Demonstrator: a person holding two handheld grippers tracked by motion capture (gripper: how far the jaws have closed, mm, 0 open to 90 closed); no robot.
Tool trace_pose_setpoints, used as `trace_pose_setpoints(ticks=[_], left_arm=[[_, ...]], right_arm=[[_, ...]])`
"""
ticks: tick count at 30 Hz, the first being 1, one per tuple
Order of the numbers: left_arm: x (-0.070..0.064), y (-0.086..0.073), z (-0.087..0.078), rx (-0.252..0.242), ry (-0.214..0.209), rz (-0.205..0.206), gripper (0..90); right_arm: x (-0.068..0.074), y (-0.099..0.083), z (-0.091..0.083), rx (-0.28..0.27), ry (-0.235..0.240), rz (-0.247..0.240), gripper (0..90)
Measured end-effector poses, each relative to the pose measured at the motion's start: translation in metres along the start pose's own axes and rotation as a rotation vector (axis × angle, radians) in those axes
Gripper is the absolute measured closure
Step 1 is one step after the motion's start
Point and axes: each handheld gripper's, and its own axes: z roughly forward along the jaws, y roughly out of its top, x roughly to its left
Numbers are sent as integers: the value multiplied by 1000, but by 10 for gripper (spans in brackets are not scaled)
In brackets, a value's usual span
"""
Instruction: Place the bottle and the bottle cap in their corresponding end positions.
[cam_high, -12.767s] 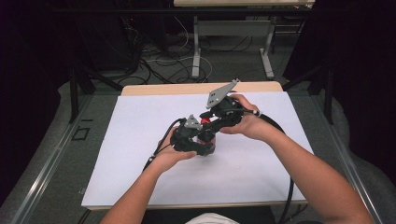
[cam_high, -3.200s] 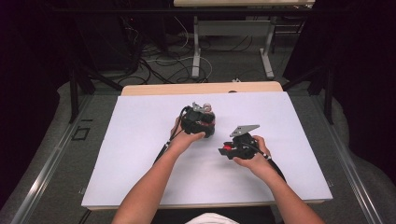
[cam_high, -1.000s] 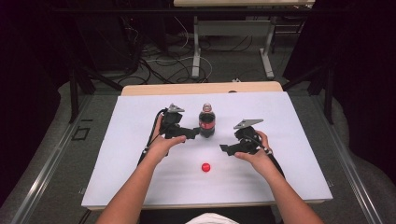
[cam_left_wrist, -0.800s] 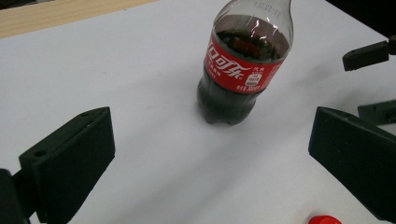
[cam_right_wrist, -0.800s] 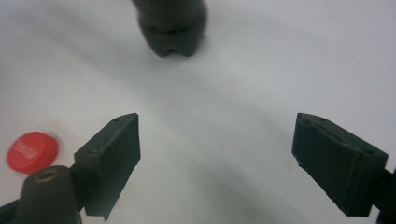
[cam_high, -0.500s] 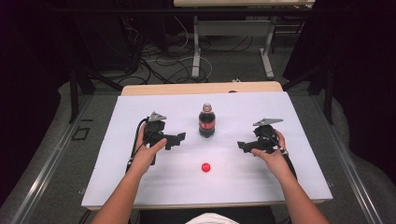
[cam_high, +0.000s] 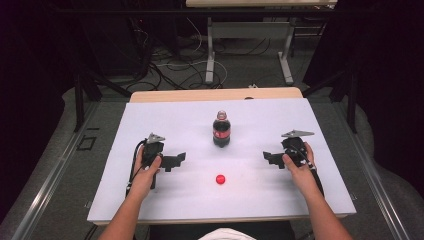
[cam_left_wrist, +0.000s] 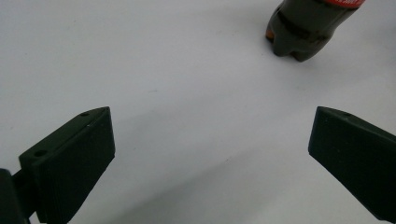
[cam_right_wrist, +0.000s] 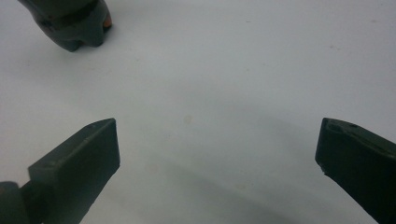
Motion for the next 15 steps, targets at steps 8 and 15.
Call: trace_pose_setpoints(ticks=[8,15], left_arm=[[8,-2,-2,-10,22,-41,6],[13,-3,-1,3,28,-52,6]], right_arm=[[-7,-4,2,1,-21,18,0],[-9,-6,3,11,-28,15,0]])
